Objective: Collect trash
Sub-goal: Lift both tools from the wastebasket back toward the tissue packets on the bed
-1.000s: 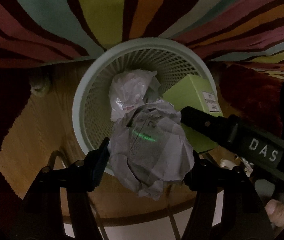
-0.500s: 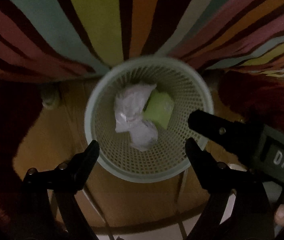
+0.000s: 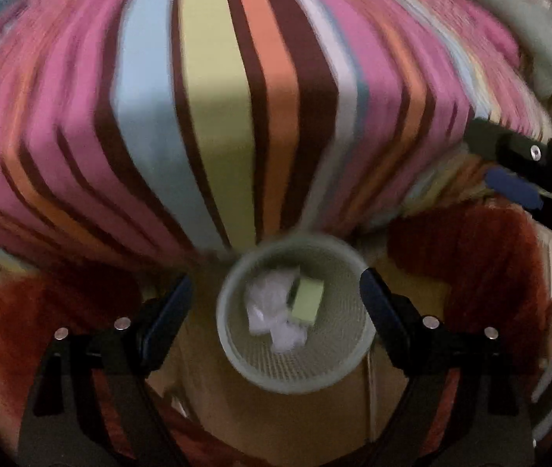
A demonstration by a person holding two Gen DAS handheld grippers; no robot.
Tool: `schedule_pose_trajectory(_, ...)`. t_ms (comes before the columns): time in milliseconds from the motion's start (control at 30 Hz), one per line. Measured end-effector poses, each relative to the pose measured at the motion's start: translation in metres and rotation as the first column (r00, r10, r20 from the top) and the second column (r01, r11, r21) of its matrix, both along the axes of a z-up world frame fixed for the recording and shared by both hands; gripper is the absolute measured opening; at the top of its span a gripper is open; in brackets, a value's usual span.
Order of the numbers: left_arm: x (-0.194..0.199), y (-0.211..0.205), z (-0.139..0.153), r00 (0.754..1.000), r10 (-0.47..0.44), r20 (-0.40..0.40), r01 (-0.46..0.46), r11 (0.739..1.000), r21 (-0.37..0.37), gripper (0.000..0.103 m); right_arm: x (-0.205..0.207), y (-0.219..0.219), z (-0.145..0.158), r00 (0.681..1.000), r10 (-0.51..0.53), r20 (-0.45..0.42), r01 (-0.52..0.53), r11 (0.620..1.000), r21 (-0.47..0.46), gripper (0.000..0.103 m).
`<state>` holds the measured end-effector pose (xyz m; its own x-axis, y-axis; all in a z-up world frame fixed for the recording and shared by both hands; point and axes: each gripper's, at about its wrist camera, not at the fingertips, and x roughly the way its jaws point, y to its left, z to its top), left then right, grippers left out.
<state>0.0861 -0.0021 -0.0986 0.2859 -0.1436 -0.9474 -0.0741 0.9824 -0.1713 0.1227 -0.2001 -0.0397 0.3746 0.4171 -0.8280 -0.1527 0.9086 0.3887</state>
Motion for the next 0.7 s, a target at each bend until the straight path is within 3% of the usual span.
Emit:
schedule_pose_trajectory(100,0.023,0.015,0.033,0.993,0.019,0.112,-0.020,1.000,0.007,0.085,0.033,0.000,0.028,0.986,-0.003,0.166,0.007,1.000,-0.025,0.093)
schedule_pose_trajectory(300,0.095,0.032,0.075,0.964,-0.019,0.264,-0.003,0.997,0.081,0.085,0.095,0.007,0.040,0.958,-0.023,0.286,0.038,0.998,-0.046,0.093)
schedule_pose_trajectory(700,0.234,0.061,0.079,0.955,-0.032,0.294,0.008,0.997,0.081,0.085,0.220,0.057,0.048,0.936,0.032,0.349,-0.007,0.997,-0.074,0.093)
